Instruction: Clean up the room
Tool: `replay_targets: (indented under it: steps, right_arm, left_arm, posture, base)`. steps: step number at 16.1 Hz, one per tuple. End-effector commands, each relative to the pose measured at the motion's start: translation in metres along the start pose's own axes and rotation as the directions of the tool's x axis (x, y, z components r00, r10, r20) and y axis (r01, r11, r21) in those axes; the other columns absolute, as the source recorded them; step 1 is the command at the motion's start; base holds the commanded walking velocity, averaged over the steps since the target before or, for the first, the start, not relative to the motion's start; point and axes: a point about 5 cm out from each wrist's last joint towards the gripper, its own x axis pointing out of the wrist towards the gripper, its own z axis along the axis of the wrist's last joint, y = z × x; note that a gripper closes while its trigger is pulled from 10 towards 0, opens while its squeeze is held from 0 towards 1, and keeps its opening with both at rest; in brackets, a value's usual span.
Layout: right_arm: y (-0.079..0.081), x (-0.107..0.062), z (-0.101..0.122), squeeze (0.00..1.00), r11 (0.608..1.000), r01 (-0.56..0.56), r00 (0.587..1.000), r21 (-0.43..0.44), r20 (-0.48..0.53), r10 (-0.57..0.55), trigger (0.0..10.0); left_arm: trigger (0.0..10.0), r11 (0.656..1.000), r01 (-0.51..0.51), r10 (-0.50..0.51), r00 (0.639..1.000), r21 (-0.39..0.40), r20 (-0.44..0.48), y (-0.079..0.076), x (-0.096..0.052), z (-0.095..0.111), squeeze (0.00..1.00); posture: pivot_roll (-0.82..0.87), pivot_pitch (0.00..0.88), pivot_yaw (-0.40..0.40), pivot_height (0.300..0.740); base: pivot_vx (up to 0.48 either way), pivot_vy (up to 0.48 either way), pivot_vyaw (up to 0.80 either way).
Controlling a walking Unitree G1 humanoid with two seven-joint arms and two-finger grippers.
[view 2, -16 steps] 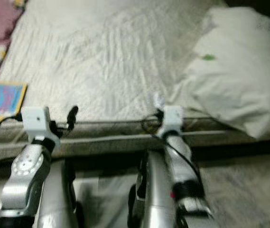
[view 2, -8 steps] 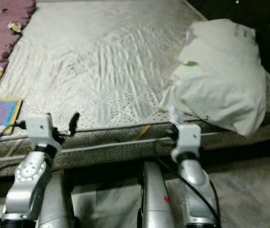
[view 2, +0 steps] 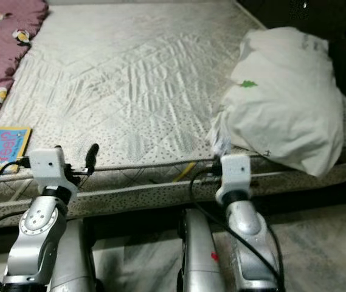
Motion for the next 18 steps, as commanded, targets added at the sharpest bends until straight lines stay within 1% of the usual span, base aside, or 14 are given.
replay_targets:
  steps: [1, 2, 3, 5, 6, 7, 8, 13, 18]
  right_arm:
    - [-0.002, 0.001, -0.001, 0.00, 0.996, 0.061, 0.998, 0.064, -0.029, -0.060, 10.0]
    - [-0.002, 0.002, -0.001, 0.00, 0.998, 0.059, 0.998, 0.036, -0.032, -0.057, 10.0]
    - [0.000, 0.001, -0.004, 0.00, 0.995, 0.045, 0.997, 0.086, -0.059, -0.040, 10.0]
    - [0.002, 0.004, -0.002, 0.00, 0.996, 0.043, 0.998, 0.077, -0.045, -0.039, 10.0]
    - [0.005, 0.005, 0.000, 0.00, 0.993, 0.022, 0.999, 0.120, -0.038, -0.018, 10.0]
    - [0.006, 0.005, 0.004, 0.00, 0.990, -0.005, 1.000, 0.141, -0.015, 0.007, 10.0]
    - [0.007, 0.005, 0.006, 0.00, 0.990, -0.021, 1.000, 0.137, -0.006, 0.022, 10.0]
    - [0.007, 0.011, 0.011, 0.00, 0.988, -0.025, 1.000, 0.154, 0.008, 0.025, 10.0]
    - [0.001, 0.014, 0.011, 0.00, 0.988, -0.010, 1.000, 0.152, 0.004, 0.010, 10.0]
  left_arm:
    - [10.0, 0.999, -0.032, 0.032, 0.999, 0.009, 0.011, 0.008, -0.002, 0.001, 0.00]
    - [10.0, 0.999, -0.031, 0.031, 0.999, 0.009, 0.010, 0.008, -0.002, 0.001, 0.00]
    - [10.0, 0.999, -0.028, 0.028, 1.000, 0.016, 0.005, 0.008, -0.004, 0.000, 0.00]
    - [10.0, 1.000, -0.022, 0.022, 1.000, 0.020, -0.005, 0.006, -0.006, -0.003, 0.00]
    - [10.0, 1.000, -0.021, 0.021, 1.000, 0.020, -0.006, 0.006, -0.007, -0.004, 0.00]
    - [10.0, 1.000, -0.020, 0.020, 1.000, 0.021, -0.005, 0.005, -0.007, -0.003, 0.00]
    - [10.0, 1.000, -0.022, 0.022, 1.000, 0.021, -0.003, 0.005, -0.008, -0.003, 0.00]
    - [10.0, 0.999, -0.029, 0.029, 1.000, 0.017, 0.000, 0.006, -0.008, -0.002, 0.00]
    - [10.0, 1.000, -0.020, 0.020, 1.000, 0.012, -0.013, 0.002, -0.008, -0.004, 0.00]
  posture:
    - [-0.01, 0.007, -0.055, 0.487]
    - [-0.01, 0.008, -0.053, 0.487]
    - [-0.01, 0.011, -0.054, 0.487]
    - [-0.02, 0.020, -0.058, 0.487]
    - [-0.01, 0.025, -0.066, 0.487]
    - [-0.01, 0.026, -0.067, 0.487]
    - [-0.01, 0.032, -0.076, 0.487]
    - [-0.01, 0.042, -0.073, 0.547]
    - [-0.02, 0.048, -0.075, 0.602]
  base:
    - [0.000, 0.000, 0.00]
    - [0.000, 0.000, 0.00]
    - [0.000, 0.000, 0.00]
    - [0.000, 0.000, 0.00]
    - [0.000, 0.000, 0.00]
    - [0.000, 0.000, 0.00]
    - [0.000, 0.000, 0.00]
    - [0.000, 0.000, 0.00]
    - [0.000, 0.000, 0.00]
